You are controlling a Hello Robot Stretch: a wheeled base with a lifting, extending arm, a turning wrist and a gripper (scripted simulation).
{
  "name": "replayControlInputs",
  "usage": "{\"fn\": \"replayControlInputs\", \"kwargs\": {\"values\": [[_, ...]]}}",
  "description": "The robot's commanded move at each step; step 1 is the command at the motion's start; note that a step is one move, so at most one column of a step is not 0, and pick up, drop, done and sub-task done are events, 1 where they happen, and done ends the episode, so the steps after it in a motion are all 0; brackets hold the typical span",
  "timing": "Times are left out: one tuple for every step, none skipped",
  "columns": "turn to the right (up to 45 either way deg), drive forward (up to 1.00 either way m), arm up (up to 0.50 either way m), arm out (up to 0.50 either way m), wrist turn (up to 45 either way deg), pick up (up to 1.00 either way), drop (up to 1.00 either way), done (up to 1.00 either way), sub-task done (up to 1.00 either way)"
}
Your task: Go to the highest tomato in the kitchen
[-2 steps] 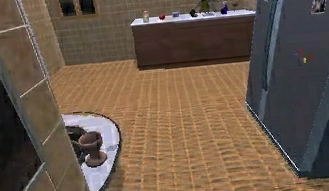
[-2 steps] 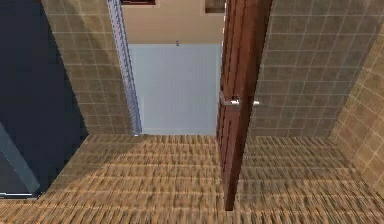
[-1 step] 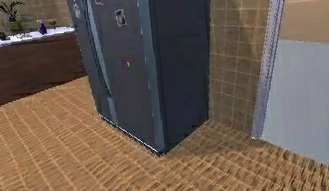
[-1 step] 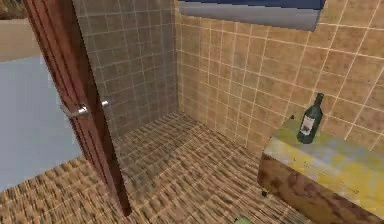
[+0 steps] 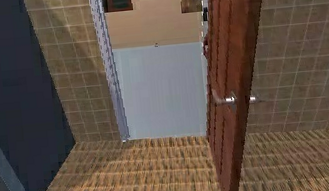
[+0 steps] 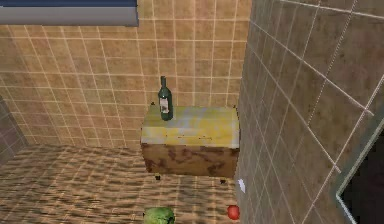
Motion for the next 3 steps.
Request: {"fn": "replayControlInputs", "kwargs": {"values": [[0.0,0.30,0.00,0.00,0.0,0.00,0.00,0.00,0.00],[-45.0,0.00,0.00,0.00,0.0,0.00,0.00,0.00,0.00],[-39.0,0.00,0.00,0.00,0.0,0.00,0.00,0.00,0.00]]}}
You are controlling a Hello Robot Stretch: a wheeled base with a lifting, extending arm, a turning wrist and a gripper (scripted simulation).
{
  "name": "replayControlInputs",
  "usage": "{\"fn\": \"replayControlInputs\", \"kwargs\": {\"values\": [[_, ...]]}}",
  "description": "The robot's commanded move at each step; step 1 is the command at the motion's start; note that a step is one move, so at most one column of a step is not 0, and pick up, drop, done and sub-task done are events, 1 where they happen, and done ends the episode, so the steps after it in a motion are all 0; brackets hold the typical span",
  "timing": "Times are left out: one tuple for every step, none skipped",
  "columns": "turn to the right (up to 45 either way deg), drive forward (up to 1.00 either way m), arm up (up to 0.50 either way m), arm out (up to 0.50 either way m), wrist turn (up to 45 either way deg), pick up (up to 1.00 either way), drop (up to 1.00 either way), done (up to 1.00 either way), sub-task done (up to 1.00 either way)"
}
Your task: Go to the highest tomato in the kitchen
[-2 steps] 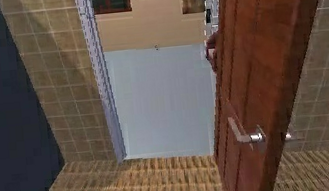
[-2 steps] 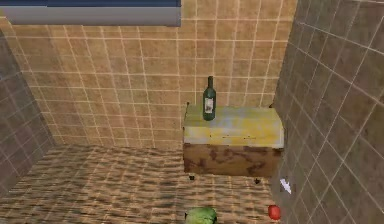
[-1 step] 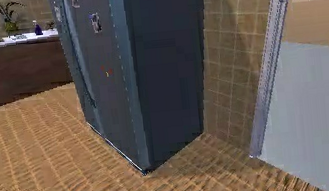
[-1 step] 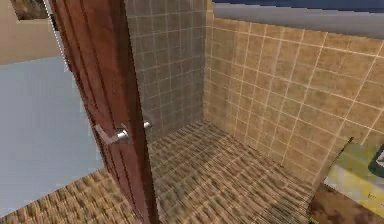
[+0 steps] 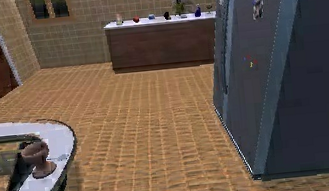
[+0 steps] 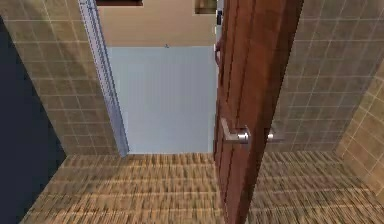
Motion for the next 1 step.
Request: {"fn": "replayControlInputs", "kwargs": {"values": [[0.0,1.00,0.00,0.00,0.0,0.00,0.00,0.00,0.00]]}}
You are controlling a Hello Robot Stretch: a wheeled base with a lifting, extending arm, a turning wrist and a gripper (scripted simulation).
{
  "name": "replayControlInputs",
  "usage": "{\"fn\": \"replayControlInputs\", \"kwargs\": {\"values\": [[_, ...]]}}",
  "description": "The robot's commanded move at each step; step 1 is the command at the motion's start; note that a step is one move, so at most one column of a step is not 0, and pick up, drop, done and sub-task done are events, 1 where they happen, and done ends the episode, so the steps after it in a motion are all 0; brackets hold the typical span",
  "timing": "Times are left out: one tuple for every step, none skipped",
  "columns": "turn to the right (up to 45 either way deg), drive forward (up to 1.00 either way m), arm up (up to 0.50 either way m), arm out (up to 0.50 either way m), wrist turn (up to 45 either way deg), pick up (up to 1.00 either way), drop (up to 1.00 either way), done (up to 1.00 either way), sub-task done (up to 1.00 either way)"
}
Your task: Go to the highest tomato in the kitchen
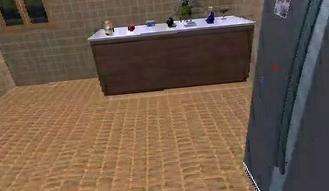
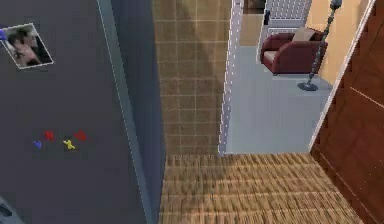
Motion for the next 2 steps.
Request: {"fn": "replayControlInputs", "kwargs": {"values": [[0.0,1.00,0.00,0.00,0.0,0.00,0.00,0.00,0.00],[0.0,1.00,0.00,0.00,0.0,0.00,0.00,0.00,0.00]]}}
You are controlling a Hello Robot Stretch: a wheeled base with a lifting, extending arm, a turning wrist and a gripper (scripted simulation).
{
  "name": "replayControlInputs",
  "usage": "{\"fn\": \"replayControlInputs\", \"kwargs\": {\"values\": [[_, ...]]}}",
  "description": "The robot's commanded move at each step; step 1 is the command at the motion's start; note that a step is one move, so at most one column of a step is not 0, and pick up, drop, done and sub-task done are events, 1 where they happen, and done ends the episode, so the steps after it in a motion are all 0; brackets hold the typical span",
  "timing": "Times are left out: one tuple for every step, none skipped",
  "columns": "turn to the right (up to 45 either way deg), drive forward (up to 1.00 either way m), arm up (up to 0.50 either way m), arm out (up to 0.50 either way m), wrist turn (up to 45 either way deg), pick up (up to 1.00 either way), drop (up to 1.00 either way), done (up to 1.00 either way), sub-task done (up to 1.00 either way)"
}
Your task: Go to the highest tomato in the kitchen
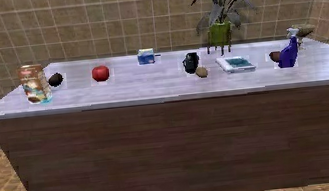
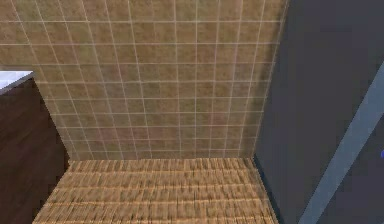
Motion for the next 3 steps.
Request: {"fn": "replayControlInputs", "kwargs": {"values": [[-3.0,0.00,0.00,0.00,0.0,0.00,0.00,0.00,0.00],[0.0,0.45,0.00,0.00,0.0,0.00,0.00,0.00,0.00],[-18.0,0.00,0.00,0.00,0.0,0.00,0.00,0.00,0.00]]}}
